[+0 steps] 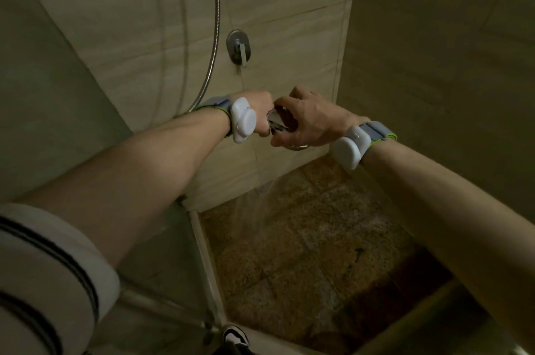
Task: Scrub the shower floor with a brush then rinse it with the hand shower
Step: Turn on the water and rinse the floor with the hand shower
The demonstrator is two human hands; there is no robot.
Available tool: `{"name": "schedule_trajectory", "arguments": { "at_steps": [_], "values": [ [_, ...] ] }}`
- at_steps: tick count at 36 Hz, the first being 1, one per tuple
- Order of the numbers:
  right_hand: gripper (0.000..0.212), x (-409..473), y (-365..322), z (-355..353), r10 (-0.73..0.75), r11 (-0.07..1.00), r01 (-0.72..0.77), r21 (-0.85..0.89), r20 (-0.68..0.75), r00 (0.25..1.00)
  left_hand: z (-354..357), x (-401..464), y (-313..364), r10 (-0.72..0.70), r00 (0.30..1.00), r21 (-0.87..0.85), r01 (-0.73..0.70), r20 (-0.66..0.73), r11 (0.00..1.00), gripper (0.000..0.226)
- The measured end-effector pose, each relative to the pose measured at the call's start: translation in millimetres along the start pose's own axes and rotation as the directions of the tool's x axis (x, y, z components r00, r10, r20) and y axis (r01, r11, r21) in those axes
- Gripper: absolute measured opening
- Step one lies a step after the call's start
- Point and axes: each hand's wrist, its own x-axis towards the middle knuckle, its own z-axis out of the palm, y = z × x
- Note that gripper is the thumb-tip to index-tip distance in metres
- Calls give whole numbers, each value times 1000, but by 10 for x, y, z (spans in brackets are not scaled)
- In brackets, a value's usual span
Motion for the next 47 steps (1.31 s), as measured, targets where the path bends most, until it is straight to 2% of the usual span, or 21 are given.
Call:
{"name": "schedule_trajectory", "arguments": {
  "at_steps": [5, 12, 17, 23, 47],
  "values": [
    [79, -18, 9, 45, -1, 1000, 1, 12, 31, 1000, -28, -7, 63, 15, 1000, 101, -14, -9, 995, 13],
    [95, -46, 27, 23, -39, 999, 39, 10, 32, 999, -26, 17, 55, 29, 997, 165, -16, -76, 986, 15],
    [96, -36, 39, 24, -40, 999, 40, 3, 40, 998, -16, 6, 51, 30, 997, 165, -17, -74, 986, 10],
    [94, -27, 37, 15, -29, 999, 30, -14, 37, 999, -12, 14, 41, 32, 997, 135, -24, -64, 991, 18],
    [91, -44, 63, 30, -30, 1000, 30, 3, -5, 1000, -40, 40, 47, 38, 997, 141, -29, -60, 990, 21]
  ]
}}
